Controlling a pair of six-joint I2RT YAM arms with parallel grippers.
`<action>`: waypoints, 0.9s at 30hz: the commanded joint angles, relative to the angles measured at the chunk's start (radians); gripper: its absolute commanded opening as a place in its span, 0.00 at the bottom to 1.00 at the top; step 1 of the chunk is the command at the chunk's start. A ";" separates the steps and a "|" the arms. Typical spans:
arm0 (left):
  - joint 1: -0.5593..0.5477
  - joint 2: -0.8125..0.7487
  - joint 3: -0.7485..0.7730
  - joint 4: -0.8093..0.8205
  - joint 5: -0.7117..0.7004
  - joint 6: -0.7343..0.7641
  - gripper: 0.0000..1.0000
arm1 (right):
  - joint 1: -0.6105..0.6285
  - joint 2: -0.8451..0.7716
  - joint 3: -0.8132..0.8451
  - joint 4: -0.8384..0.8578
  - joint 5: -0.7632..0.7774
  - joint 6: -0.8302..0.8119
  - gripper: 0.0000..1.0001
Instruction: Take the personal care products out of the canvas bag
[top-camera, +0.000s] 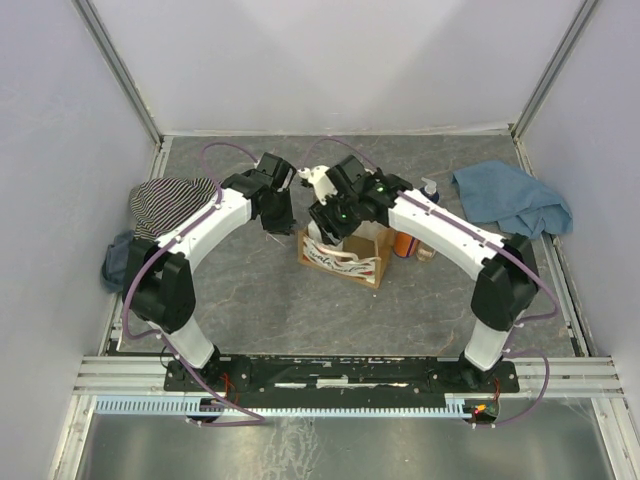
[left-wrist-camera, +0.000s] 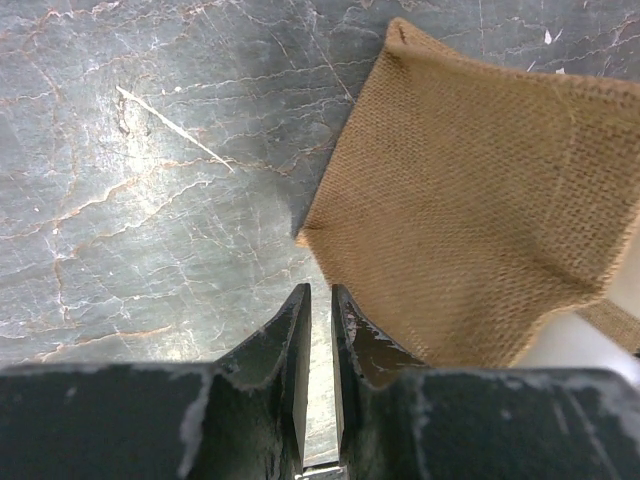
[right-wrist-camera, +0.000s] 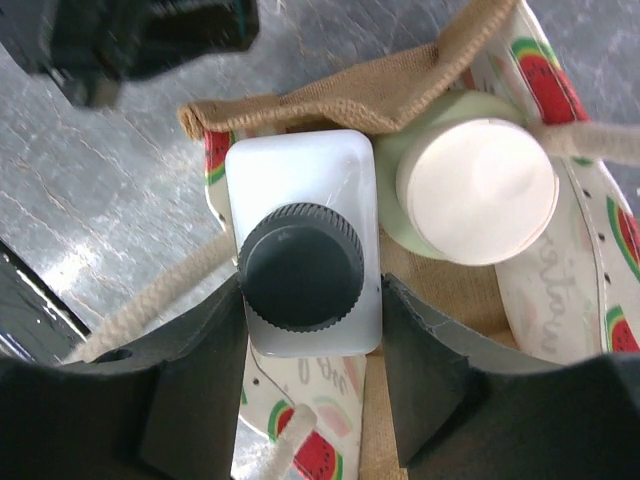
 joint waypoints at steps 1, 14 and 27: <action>-0.001 -0.015 0.023 -0.010 0.004 0.027 0.21 | -0.050 -0.132 -0.059 0.048 0.057 0.021 0.33; 0.000 -0.017 0.020 -0.009 0.016 0.018 0.21 | -0.089 -0.092 -0.118 0.082 0.003 0.110 0.51; -0.001 -0.008 0.033 -0.007 0.024 0.014 0.21 | -0.046 -0.033 -0.100 0.091 0.077 0.116 0.46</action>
